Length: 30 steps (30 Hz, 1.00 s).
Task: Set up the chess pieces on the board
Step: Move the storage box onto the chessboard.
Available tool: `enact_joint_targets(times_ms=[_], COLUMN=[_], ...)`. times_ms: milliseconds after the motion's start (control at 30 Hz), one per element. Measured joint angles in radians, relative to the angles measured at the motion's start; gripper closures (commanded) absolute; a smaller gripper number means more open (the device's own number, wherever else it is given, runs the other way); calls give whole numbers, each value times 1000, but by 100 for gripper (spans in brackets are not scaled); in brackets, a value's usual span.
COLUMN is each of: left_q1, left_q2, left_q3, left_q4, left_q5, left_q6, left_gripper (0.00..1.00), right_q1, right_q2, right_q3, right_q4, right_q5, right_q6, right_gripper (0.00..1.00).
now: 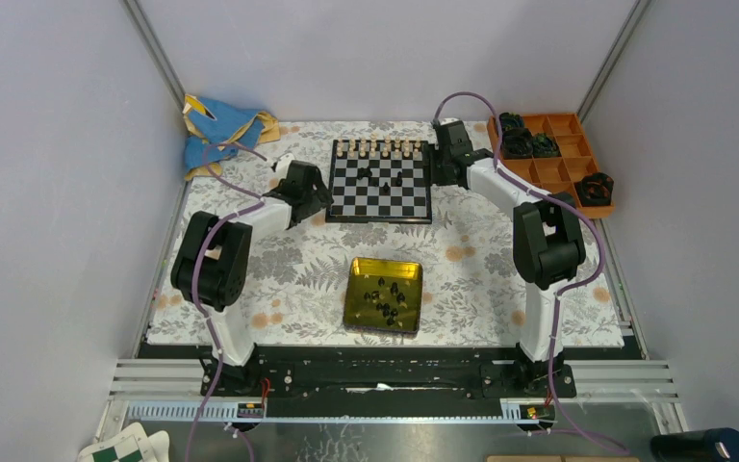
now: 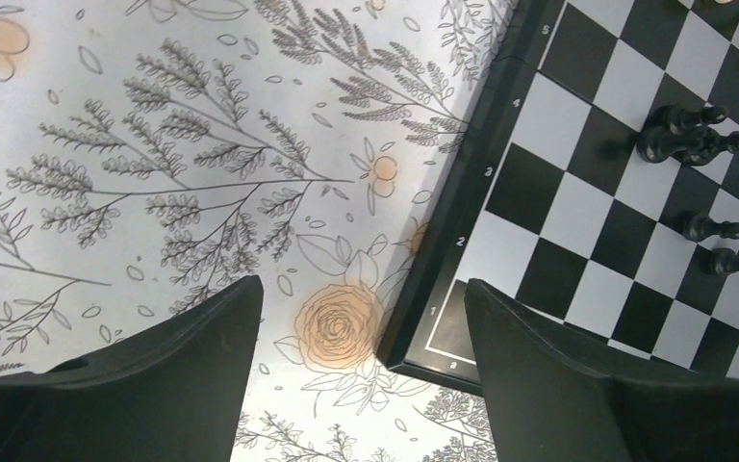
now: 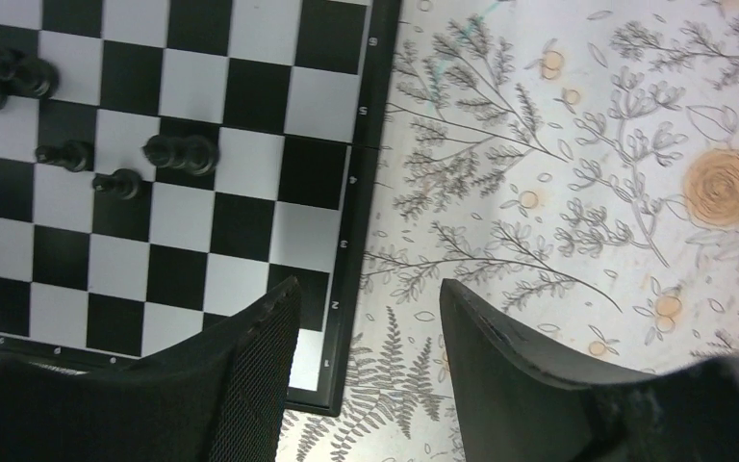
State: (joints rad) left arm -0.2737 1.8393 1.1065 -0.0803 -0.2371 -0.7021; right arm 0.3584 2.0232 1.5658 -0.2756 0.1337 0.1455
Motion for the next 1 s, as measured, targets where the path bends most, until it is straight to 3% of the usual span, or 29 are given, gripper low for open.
enact_joint_targets(times_ms=[267, 1000], left_q1=[1, 19], left_q2=[-43, 47], left_q3=[-111, -72], left_q4=[99, 173], left_q5=[-22, -84], left_q6=[-30, -68], left_gripper=[19, 27], right_q1=[13, 49], right_q2=[22, 213], right_q3=[39, 293], right_q4=[13, -21], right_q5=[-111, -181], right_q6=[-33, -56], right_gripper=[38, 38])
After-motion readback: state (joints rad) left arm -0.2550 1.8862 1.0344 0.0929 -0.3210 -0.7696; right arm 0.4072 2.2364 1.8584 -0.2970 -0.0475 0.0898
